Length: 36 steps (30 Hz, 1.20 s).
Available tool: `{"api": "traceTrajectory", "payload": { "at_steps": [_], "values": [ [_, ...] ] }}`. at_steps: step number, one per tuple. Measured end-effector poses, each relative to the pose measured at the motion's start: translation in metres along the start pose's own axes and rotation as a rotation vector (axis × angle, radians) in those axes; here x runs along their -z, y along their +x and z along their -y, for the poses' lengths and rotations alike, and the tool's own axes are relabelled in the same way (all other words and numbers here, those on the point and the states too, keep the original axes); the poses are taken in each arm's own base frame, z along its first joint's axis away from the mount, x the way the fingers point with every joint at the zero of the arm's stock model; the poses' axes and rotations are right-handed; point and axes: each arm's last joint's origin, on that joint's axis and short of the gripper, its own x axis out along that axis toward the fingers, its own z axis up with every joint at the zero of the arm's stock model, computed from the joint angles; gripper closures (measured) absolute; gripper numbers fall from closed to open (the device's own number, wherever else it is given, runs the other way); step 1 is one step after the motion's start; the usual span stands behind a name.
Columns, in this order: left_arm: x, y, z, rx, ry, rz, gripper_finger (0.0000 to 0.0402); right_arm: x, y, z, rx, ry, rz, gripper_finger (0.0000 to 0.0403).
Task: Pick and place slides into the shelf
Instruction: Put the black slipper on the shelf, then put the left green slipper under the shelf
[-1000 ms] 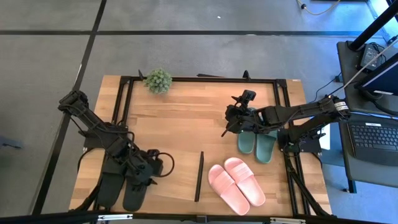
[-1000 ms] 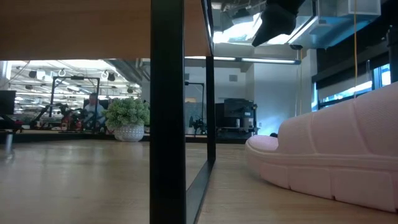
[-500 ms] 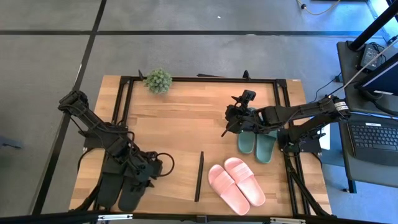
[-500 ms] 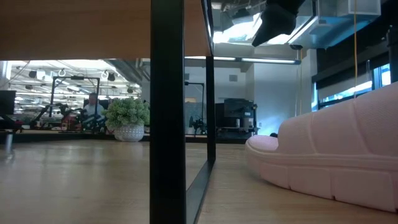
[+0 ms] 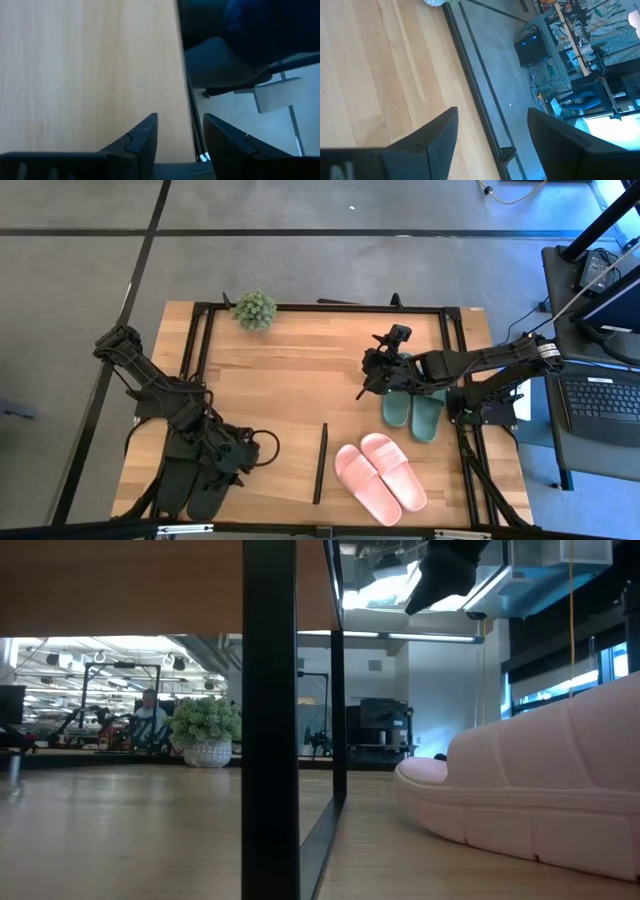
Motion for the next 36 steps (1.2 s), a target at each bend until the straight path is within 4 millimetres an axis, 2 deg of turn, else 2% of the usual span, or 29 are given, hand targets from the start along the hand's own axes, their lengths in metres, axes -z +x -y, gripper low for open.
{"api": "traceTrajectory", "payload": {
  "at_steps": [6, 10, 18, 25, 32, 36],
  "values": [
    [-0.010, -0.014, 0.005, -0.084, 0.101, 0.087, 0.0253, 0.000, 0.000, 0.000, 0.000, 0.001, 0.000, 0.0164],
    [-0.012, -0.015, 0.003, -0.126, 0.159, 0.113, 0.0253, 0.000, 0.000, 0.000, -0.015, 0.013, 0.000, 0.0164],
    [-0.026, -0.017, 0.003, -0.090, 0.289, 0.221, 0.0253, 0.000, -0.001, -0.009, -0.295, 0.050, -0.006, 0.0164],
    [-0.040, -0.021, 0.003, -0.067, 0.447, 0.332, 0.0253, 0.000, -0.001, -0.009, -0.303, 0.043, -0.006, 0.0164],
    [-0.047, -0.021, 0.004, 0.048, 0.645, 0.392, 0.0253, -0.001, -0.001, -0.009, -0.305, 0.032, 0.005, 0.0164],
    [-0.045, -0.012, -0.009, -0.039, 0.637, 0.372, 0.0253, -0.003, -0.002, -0.009, -0.327, 0.046, 0.017, 0.0164]
  ]
}}
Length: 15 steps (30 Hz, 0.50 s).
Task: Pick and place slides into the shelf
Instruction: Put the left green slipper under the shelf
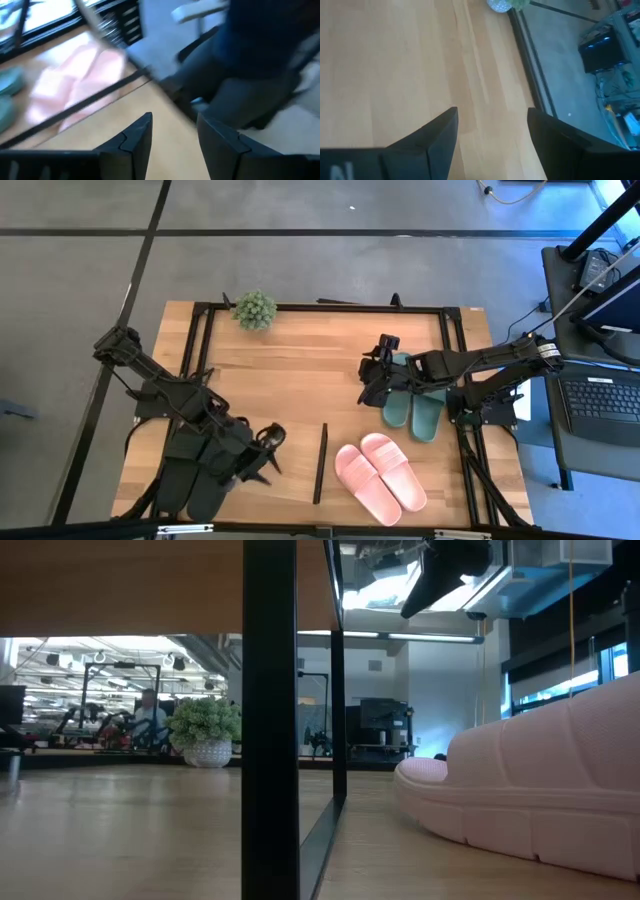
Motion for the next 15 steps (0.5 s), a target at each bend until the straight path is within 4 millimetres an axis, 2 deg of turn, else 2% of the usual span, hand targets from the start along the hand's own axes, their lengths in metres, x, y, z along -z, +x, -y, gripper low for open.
{"api": "traceTrajectory", "payload": {
  "at_steps": [4, 7, 15],
  "values": [
    [0.015, 0.005, -0.015, -0.161, -0.024, -0.062, 0.0253, 0.001, 0.000, 0.000, -0.013, -0.005, -0.007, 0.0164],
    [0.022, 0.007, -0.029, -0.218, -0.038, -0.068, 0.0253, 0.001, 0.000, 0.000, -0.014, -0.013, -0.008, 0.0164],
    [0.027, -0.001, -0.064, -0.187, 0.015, -0.037, 0.0253, 0.003, 0.000, 0.000, -0.024, -0.098, -0.021, 0.0164]
  ]
}}
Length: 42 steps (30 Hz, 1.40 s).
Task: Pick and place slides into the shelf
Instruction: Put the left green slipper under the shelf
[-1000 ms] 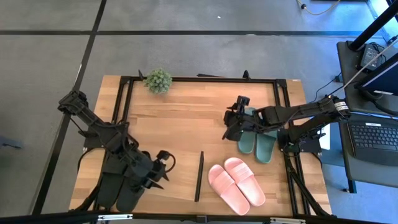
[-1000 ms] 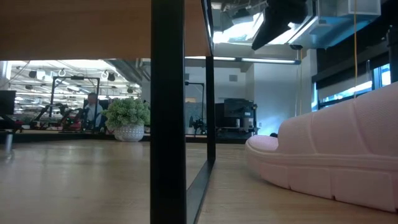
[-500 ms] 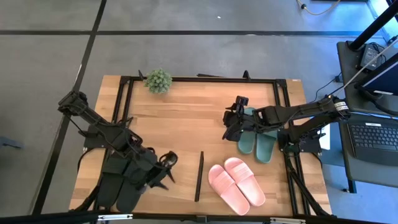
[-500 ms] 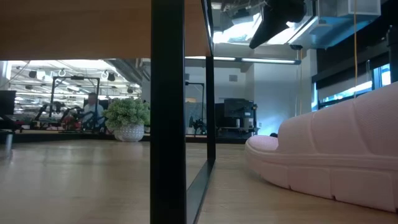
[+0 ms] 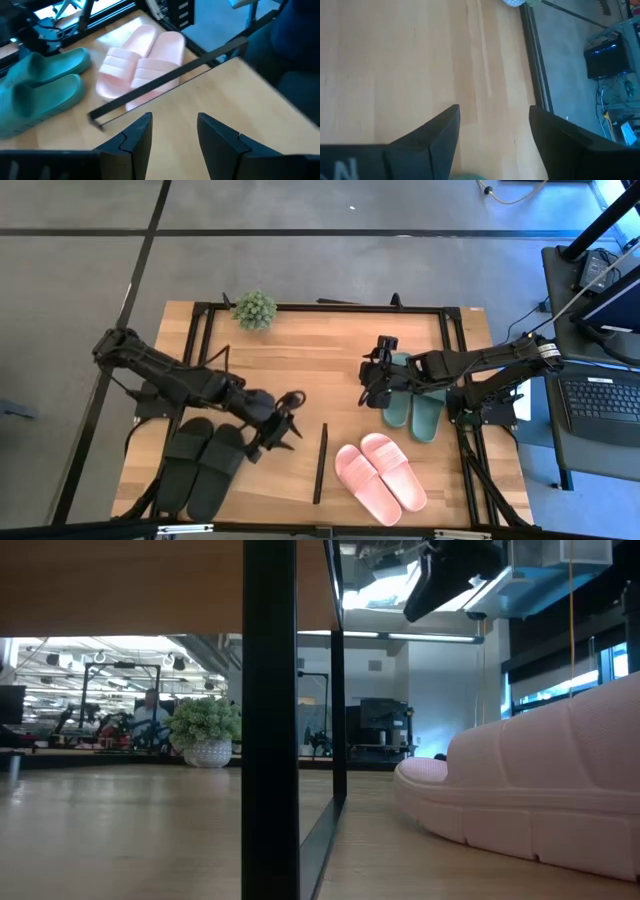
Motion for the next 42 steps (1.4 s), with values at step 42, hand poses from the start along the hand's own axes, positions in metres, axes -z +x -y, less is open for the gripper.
{"api": "traceTrajectory", "payload": {
  "at_steps": [42],
  "values": [
    [0.089, -0.038, -0.147, -0.228, -0.078, 0.302, 0.0253, 0.133, 0.023, 0.000, 0.054, 0.076, -0.063, 0.0164]
  ]
}}
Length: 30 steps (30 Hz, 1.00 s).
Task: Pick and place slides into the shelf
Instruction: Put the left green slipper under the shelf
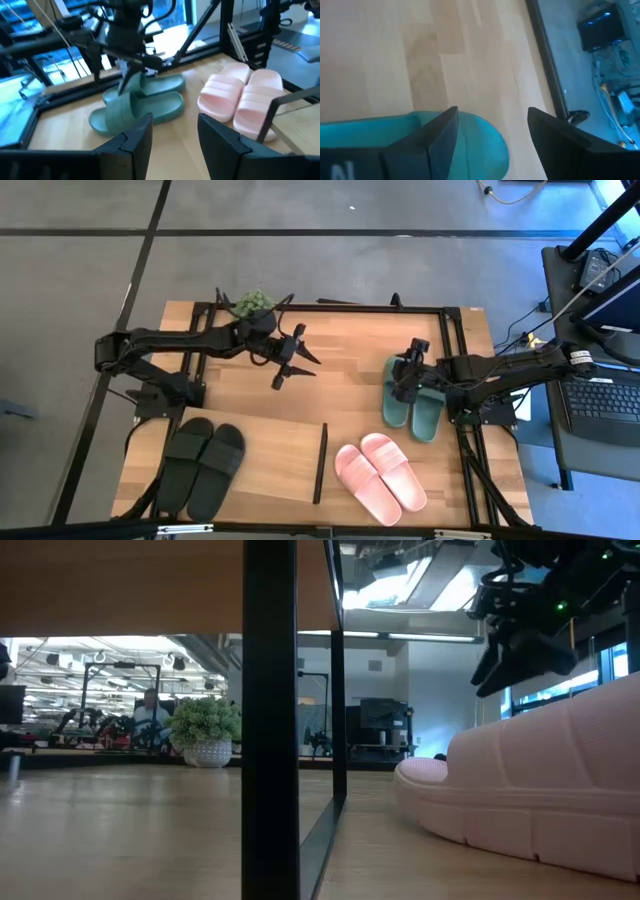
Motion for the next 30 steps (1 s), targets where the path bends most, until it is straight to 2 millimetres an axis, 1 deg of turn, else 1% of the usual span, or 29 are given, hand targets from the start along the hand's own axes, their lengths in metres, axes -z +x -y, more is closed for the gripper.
{"api": "traceTrajectory", "payload": {
  "at_steps": [4, 9, 13, 20, 27, 30],
  "values": [
    [0.003, 0.000, 0.001, -0.010, 0.016, 0.025, 0.0253, 0.000, 0.003, -0.003, -0.018, -0.006, -0.015, 0.0164],
    [0.009, 0.001, 0.003, -0.010, 0.018, 0.027, 0.0253, -0.001, 0.015, -0.011, -0.018, 0.054, -0.098, 0.0164],
    [0.012, 0.001, 0.004, -0.007, 0.012, 0.019, 0.0253, -0.010, 0.023, -0.018, -0.067, 0.082, -0.153, 0.0164],
    [0.012, 0.001, 0.004, -0.007, 0.012, 0.018, 0.0253, -0.023, 0.028, -0.029, -0.091, 0.004, -0.227, 0.0164],
    [0.013, 0.001, 0.005, -0.005, 0.009, 0.014, 0.0253, -0.014, 0.038, -0.038, -0.069, -0.057, -0.364, 0.0164],
    [0.013, 0.001, 0.005, -0.004, 0.008, 0.013, 0.0253, -0.012, 0.042, -0.041, -0.063, -0.066, -0.397, 0.0164]
  ]
}}
